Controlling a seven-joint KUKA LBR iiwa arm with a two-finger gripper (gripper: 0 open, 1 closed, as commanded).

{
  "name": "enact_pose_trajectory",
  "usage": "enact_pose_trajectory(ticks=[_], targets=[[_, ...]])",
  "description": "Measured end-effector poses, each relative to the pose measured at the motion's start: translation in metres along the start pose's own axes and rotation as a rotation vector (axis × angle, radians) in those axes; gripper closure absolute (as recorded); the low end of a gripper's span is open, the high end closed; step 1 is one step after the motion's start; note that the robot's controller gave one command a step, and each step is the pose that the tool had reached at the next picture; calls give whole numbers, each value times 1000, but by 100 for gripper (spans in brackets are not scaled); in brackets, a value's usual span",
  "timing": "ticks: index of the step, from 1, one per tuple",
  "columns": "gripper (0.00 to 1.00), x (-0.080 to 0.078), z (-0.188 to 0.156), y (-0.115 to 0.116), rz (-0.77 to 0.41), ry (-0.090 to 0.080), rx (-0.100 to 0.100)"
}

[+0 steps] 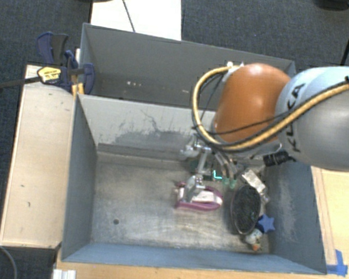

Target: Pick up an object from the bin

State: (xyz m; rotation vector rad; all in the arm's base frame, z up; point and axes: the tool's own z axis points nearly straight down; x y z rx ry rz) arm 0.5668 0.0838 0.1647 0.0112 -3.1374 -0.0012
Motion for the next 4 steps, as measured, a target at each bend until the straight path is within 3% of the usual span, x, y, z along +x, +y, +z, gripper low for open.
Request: enact_pose_trajectory(ticks=[1, 2, 3, 4], targets=[[0, 29, 51, -44, 63, 1, 2], [0, 31, 92, -41, 149, -11, -1], [100, 28, 88, -41, 151, -21, -3], [100, 26, -46, -27, 150, -13, -2]])
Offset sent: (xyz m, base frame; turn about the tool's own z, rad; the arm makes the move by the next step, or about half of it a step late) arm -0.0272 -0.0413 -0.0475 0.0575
